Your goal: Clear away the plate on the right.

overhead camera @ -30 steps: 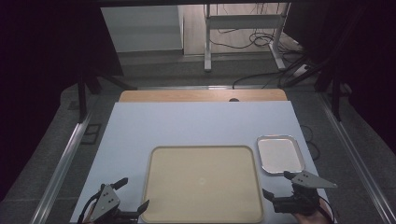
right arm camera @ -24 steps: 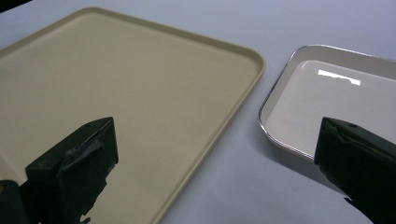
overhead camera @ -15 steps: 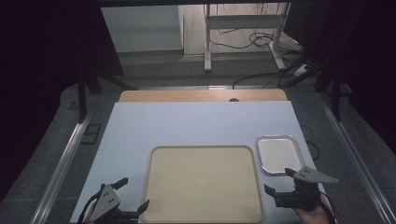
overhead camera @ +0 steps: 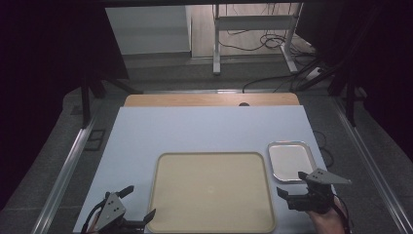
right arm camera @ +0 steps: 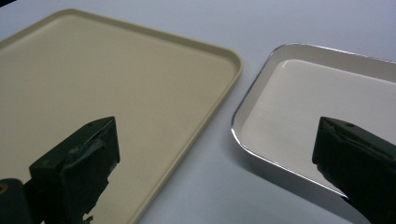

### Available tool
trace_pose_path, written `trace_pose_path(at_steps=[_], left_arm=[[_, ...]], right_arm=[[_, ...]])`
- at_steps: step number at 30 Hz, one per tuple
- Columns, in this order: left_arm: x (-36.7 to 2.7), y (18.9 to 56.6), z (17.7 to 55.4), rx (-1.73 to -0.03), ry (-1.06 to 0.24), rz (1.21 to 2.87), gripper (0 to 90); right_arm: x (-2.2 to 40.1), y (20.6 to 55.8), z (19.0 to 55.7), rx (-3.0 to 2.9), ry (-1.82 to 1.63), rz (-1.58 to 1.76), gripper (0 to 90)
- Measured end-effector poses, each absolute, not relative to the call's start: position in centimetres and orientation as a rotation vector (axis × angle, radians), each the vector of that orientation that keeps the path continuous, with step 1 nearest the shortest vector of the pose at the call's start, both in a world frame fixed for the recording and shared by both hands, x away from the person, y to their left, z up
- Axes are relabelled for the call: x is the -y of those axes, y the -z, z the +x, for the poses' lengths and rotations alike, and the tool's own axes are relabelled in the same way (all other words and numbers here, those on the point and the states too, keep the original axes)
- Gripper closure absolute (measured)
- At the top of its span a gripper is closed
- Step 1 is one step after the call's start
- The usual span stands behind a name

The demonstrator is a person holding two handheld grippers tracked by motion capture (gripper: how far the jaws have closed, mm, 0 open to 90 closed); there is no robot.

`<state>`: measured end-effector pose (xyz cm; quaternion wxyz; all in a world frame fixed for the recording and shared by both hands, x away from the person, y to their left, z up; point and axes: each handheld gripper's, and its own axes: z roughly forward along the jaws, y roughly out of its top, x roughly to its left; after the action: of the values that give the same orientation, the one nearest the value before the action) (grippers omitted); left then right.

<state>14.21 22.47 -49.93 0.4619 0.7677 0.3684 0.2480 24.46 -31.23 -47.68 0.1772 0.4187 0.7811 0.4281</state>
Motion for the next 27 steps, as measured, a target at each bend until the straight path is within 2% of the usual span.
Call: trace_pose_path(at_steps=[27], left_arm=[[-22.5,49.9,14.2,-0.905,-0.611,1.89,3.4]], right_arm=[[32.6,47.7,28.2,-2.146,-1.179,1.241,0.0]])
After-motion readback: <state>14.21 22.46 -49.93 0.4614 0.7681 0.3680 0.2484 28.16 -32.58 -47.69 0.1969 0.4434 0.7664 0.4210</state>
